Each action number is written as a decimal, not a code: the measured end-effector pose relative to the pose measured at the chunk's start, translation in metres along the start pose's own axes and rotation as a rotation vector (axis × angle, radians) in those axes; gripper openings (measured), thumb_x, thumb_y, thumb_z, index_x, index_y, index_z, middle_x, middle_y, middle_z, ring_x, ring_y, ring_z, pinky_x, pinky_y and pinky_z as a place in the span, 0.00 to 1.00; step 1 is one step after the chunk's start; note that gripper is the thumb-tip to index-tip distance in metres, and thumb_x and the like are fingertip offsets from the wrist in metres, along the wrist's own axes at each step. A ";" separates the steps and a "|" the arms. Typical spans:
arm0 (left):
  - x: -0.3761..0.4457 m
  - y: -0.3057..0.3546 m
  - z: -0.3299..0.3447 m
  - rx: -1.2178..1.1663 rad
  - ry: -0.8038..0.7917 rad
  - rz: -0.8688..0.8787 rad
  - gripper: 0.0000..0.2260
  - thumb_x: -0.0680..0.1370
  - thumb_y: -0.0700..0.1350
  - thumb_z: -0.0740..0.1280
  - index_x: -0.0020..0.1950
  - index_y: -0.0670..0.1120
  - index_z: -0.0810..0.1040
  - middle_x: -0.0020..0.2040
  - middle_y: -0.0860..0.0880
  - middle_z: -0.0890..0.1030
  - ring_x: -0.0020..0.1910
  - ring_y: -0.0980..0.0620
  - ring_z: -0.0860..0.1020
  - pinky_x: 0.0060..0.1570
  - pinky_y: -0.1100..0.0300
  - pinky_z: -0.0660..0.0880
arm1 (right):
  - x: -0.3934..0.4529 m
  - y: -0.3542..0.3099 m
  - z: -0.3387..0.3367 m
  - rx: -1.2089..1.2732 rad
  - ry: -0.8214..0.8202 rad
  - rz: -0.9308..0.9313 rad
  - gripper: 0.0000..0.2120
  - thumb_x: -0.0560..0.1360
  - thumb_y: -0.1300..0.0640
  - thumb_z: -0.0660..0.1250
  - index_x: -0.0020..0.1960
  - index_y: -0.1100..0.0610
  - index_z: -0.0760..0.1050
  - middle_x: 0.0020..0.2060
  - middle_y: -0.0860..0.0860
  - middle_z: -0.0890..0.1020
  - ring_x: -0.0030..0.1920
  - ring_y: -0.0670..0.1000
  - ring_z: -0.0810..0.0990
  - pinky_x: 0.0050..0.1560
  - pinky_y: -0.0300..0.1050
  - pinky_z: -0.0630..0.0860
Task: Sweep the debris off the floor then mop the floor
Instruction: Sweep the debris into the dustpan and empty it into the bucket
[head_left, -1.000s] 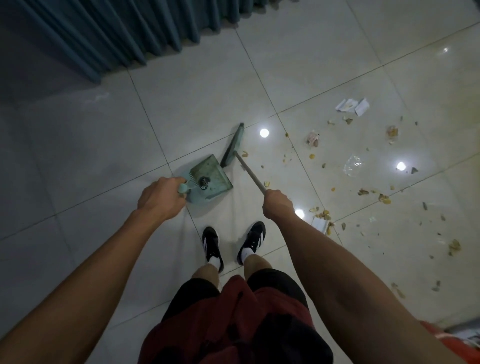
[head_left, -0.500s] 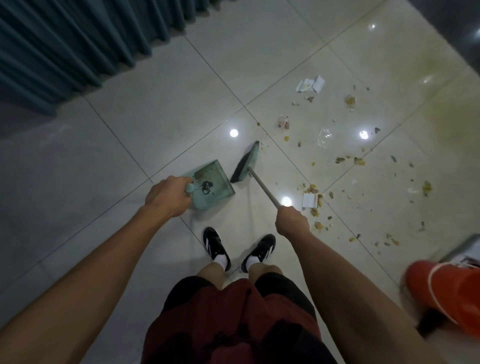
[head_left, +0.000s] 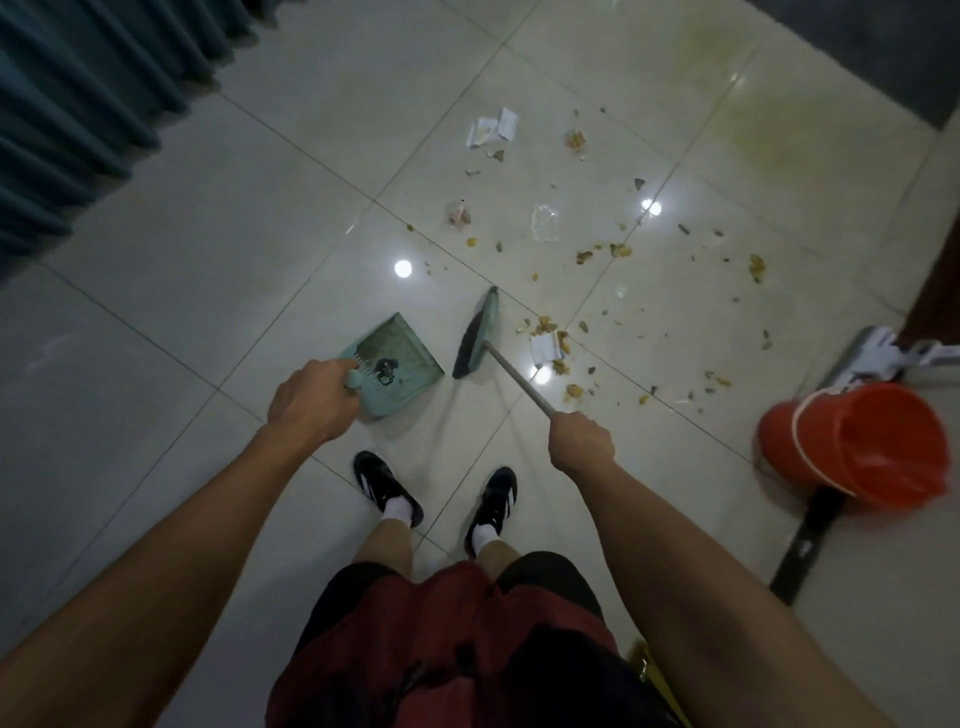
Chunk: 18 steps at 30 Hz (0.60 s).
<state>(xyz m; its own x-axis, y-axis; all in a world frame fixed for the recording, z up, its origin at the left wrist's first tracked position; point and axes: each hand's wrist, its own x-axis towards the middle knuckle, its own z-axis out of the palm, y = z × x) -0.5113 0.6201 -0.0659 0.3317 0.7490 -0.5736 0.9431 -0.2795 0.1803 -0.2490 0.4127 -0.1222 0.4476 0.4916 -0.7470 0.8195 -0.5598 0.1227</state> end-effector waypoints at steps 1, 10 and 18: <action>-0.002 0.013 0.004 0.006 -0.006 0.015 0.11 0.77 0.44 0.64 0.57 0.53 0.80 0.52 0.43 0.83 0.45 0.41 0.79 0.40 0.57 0.71 | -0.002 0.015 0.005 0.014 0.004 0.014 0.14 0.80 0.62 0.59 0.65 0.57 0.74 0.56 0.54 0.79 0.53 0.53 0.81 0.44 0.45 0.74; -0.016 0.110 0.029 0.050 -0.010 0.144 0.02 0.77 0.44 0.66 0.46 0.51 0.78 0.44 0.46 0.80 0.41 0.43 0.78 0.40 0.57 0.72 | -0.023 0.107 0.027 0.169 0.025 0.154 0.17 0.80 0.61 0.60 0.68 0.55 0.72 0.56 0.53 0.79 0.54 0.53 0.80 0.46 0.46 0.75; -0.014 0.136 0.016 0.064 0.015 0.192 0.04 0.76 0.42 0.66 0.44 0.51 0.78 0.40 0.49 0.79 0.40 0.43 0.79 0.40 0.56 0.76 | -0.027 0.113 0.016 0.271 0.108 0.143 0.16 0.80 0.62 0.60 0.66 0.56 0.74 0.53 0.54 0.79 0.50 0.54 0.81 0.45 0.47 0.76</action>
<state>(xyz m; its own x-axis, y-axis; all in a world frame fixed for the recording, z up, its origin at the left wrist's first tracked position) -0.3878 0.5615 -0.0463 0.5056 0.6870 -0.5219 0.8594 -0.4547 0.2339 -0.1746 0.3254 -0.0985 0.5984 0.4551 -0.6594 0.6269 -0.7785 0.0317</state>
